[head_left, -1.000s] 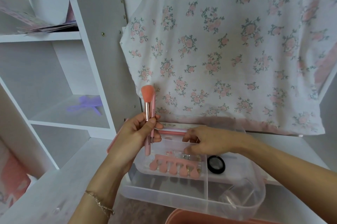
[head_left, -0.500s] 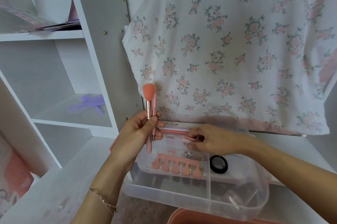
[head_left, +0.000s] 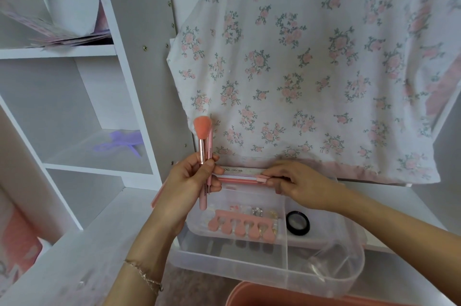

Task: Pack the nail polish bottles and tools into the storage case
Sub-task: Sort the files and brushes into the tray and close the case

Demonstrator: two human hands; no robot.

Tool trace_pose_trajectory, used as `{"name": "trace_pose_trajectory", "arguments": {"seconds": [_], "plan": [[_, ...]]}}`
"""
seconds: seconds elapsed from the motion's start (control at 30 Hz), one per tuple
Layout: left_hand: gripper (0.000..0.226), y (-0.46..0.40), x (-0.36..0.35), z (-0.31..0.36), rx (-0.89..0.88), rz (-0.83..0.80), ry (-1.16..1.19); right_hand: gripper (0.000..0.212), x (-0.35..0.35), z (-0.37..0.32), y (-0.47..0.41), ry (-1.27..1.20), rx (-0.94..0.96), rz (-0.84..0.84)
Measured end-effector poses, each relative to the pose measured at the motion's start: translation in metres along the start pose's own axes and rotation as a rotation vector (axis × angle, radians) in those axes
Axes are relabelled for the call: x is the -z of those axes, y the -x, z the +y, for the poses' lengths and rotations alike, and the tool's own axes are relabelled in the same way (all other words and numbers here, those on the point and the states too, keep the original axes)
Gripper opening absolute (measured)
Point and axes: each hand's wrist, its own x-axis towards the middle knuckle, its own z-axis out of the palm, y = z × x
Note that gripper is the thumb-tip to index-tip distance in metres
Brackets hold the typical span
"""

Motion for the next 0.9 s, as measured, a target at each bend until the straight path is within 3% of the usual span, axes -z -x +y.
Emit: {"name": "trace_pose_trajectory", "arguments": {"seconds": [0.2, 0.33, 0.43, 0.57, 0.73, 0.9], "plan": [[0.016, 0.003, -0.005, 0.001, 0.003, -0.005, 0.0, 0.027, 0.008, 0.001, -0.004, -0.02, 0.011, 0.105], [0.017, 0.003, -0.005, 0.003, 0.01, -0.026, 0.011, 0.015, 0.011, -0.006, -0.005, -0.419, 0.021, 0.236], [0.018, 0.003, -0.004, 0.007, 0.014, -0.037, 0.041, 0.021, 0.016, -0.017, -0.005, -0.621, 0.048, 0.303], [0.019, 0.007, -0.003, 0.017, -0.004, -0.03, 0.092, 0.021, 0.026, -0.035, -0.006, -0.573, 0.046, 0.284], [0.018, 0.021, -0.001, 0.031, -0.019, -0.068, 0.038, 0.028, 0.031, -0.062, 0.0, -0.627, 0.028, 0.401], [0.018, 0.041, 0.0, 0.04, 0.008, -0.078, 0.092, 0.027, 0.027, -0.103, 0.011, -0.455, 0.156, 0.481]]}}
